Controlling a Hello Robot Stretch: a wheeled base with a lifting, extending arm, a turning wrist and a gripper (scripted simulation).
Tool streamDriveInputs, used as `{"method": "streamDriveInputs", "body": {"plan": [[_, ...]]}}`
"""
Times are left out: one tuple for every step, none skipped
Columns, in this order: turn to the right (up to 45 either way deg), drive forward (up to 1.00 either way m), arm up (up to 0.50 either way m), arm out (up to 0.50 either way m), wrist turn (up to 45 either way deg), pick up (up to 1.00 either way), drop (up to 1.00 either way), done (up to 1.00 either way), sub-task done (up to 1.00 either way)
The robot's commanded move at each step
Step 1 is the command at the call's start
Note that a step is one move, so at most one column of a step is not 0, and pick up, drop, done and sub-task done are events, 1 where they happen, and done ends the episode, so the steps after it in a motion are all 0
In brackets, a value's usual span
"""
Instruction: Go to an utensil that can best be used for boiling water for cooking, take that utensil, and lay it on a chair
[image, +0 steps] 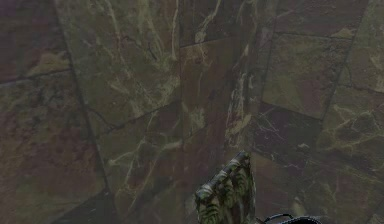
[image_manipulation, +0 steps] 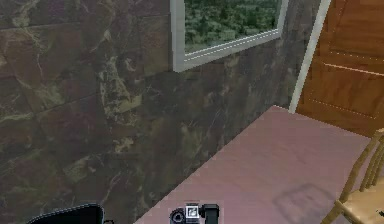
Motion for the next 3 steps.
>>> {"method": "streamDriveInputs", "body": {"plan": [[0.0,0.00,0.00,0.00,0.0,0.00,1.00,0.00,0.00],[0.0,0.00,0.10,0.00,0.0,0.00,0.00,0.00,0.00],[0.0,0.00,0.00,-0.08,0.0,0.00,0.00,0.00,0.00]]}}
